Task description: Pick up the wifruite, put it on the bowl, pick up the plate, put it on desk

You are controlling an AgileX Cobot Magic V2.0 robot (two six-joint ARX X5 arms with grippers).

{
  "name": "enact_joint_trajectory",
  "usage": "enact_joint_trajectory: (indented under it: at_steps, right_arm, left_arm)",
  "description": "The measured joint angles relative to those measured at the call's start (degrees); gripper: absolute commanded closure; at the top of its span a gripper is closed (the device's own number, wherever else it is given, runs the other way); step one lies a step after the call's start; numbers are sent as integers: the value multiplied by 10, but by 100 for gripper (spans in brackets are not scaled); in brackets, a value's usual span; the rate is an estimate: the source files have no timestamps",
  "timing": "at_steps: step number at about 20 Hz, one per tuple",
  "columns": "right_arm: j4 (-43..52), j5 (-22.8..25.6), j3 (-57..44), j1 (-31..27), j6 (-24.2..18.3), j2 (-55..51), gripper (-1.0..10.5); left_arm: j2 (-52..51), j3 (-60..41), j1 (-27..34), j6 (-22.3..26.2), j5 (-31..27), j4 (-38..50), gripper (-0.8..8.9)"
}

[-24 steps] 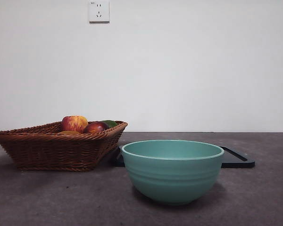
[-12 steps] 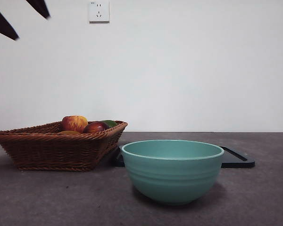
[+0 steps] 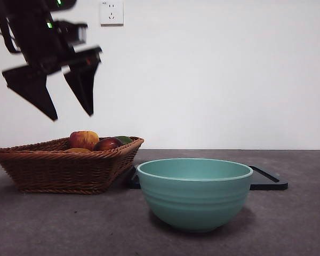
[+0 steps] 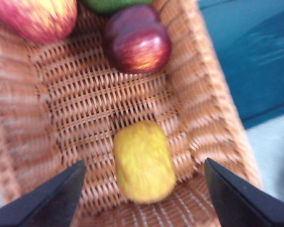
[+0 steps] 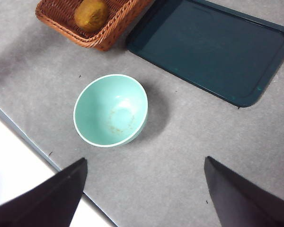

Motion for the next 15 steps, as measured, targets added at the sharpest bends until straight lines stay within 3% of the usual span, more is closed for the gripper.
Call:
enact_joint_trajectory:
  at_steps: [11, 14, 15]
  right_arm:
    - [0, 0, 0, 0, 0, 0, 551]
    - [0, 0, 0, 0, 0, 0, 551]
    - [0, 0, 0, 0, 0, 0, 551]
  left_arm:
    - [125, 0, -3, -5, -7, 46, 414]
    - [126, 0, -3, -17, -8, 54, 572]
    - [126, 0, -3, -20, -8, 55, 574]
